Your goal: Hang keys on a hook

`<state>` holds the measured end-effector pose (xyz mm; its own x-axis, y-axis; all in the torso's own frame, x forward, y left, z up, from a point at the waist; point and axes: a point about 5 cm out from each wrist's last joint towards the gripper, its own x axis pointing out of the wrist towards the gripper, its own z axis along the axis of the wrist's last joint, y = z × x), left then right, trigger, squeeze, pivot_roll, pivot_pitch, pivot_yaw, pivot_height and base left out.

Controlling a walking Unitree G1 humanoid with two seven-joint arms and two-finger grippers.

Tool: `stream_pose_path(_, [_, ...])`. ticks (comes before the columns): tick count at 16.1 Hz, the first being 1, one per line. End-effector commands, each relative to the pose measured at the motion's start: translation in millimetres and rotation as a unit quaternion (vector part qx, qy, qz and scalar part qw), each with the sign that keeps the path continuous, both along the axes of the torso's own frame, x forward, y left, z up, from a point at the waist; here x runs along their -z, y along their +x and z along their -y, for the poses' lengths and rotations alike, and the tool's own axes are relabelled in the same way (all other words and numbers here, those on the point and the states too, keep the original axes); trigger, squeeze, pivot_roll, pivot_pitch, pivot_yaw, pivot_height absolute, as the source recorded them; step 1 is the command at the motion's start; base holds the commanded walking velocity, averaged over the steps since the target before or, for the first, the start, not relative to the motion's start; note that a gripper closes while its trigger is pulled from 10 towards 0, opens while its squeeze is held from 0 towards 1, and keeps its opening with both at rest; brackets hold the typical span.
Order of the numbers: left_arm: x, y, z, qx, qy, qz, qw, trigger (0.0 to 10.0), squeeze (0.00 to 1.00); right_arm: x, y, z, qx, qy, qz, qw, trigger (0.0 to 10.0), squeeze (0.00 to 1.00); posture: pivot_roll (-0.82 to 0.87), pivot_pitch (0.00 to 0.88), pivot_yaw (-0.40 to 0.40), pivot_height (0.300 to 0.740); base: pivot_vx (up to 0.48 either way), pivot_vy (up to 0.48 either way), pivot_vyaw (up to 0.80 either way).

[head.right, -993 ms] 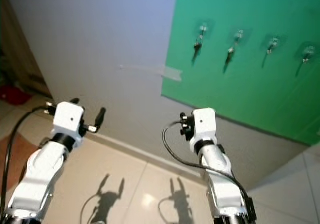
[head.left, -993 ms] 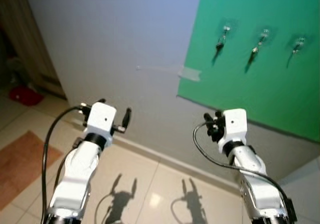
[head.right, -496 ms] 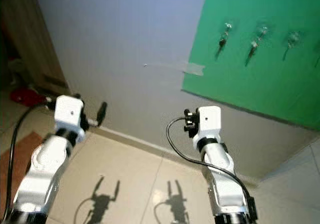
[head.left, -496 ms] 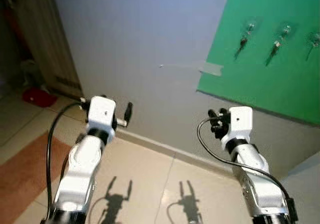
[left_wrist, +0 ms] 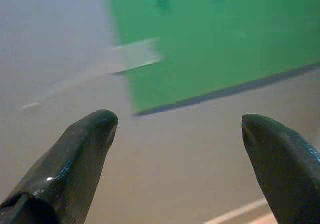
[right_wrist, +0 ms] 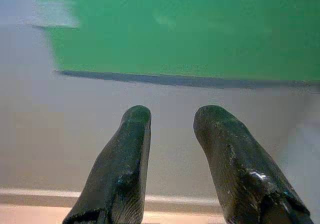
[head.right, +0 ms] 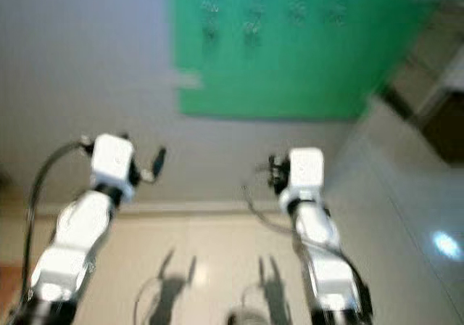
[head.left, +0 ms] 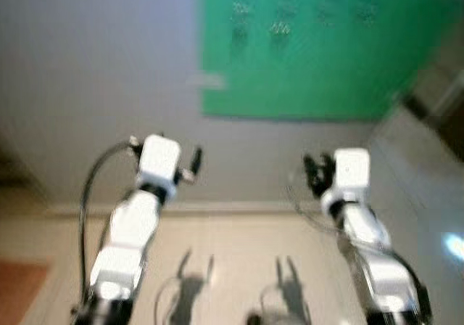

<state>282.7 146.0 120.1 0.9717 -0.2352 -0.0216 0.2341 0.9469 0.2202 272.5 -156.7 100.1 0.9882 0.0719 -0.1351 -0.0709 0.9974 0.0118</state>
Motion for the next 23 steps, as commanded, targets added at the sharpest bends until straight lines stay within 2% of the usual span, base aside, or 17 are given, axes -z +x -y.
stream_pose_path(1, [1.1, -0.8, -4.3, -0.003, 0.012, -0.004, 1.0, 10.0, 0.0, -5.8, 2.2, -0.1, 0.003, 0.003, 0.01, 1.0, 10.0, 0.0, -0.09, 0.0, -0.046, 0.74, 0.0, 0.0, -0.8])
stream_pose_path(5, [-0.7, 2.0, -9.6, -0.007, 0.017, 0.003, 1.0, 10.0, 0.0, -4.4, 2.0, 0.0, 0.008, 0.006, 0.006, 1.0, 10.0, 0.0, -0.09, 0.0, -0.044, 0.74, 0.0, 0.0, -0.8])
stream_pose_path(8, [-1.8, 6.6, -6.7, -0.006, 0.017, 0.007, 1.0, 10.0, 0.0, -4.5, 3.5, 0.1, 0.009, 0.005, 0.007, 1.0, 10.0, 0.0, -0.1, 0.0, -0.038, 0.74, 0.0, 0.0, -0.8])
stream_pose_path(10, [-1.5, 4.2, -2.8, -0.002, 0.013, 0.006, 1.0, 10.0, 0.0, -4.6, 1.6, 4.5, 0.016, 0.003, 0.005, 1.0, 10.0, 0.0, -0.09, 0.0, -0.042, 0.74, 0.0, 0.0, -0.4])
stream_pose_path(12, [3.1, 0.1, -6.2, -0.007, 0.016, -0.001, 1.0, 10.0, 0.0, 0.4, -2.2, 4.7, 0.018, 0.0, -0.002, 1.0, 10.0, 0.0, -0.09, 0.0, -0.049, 0.74, 0.0, 0.0, 0.0])
stream_pose_path(15, [1.6, 3.4, -10.7, -0.015, 0.014, 0.003, 1.0, 10.0, 0.0, 0.1, -1.1, 0.1, 0.01, 0.002, -0.002, 1.0, 10.0, 0.0, -0.1, 0.0, -0.047, 0.74, 0.0, 0.0, -0.8])
stream_pose_path(18, [-0.9, 2.2, -6.5, -0.016, 0.01, 0.006, 1.0, 10.0, 0.0, -1.6, -2.4, 0.5, 0.003, 0.007, -0.002, 1.0, 10.0, 0.0, -0.08, 0.0, -0.062, 0.74, 0.0, 0.353, -0.8])
stream_pose_path(20, [2.3, -0.5, -10.0, -0.021, 0.008, 0.0, 1.0, 10.0, 0.0, -0.3, -3.4, -1.8, -0.001, 0.006, -0.006, 1.0, 10.0, 0.0, -0.09, 0.0, -0.056, 0.74, 0.0, 0.371, -0.8])
stream_pose_path(23, [1.6, 4.7, -8.7, -0.017, 0.01, 0.001, 1.0, 10.0, 0.0, -1.4, -4.2, 2.4, 0.011, 0.007, -0.004, 1.0, 10.0, 0.0, -0.1, 0.0, -0.047, 0.74, 0.0, 0.372, -0.8])
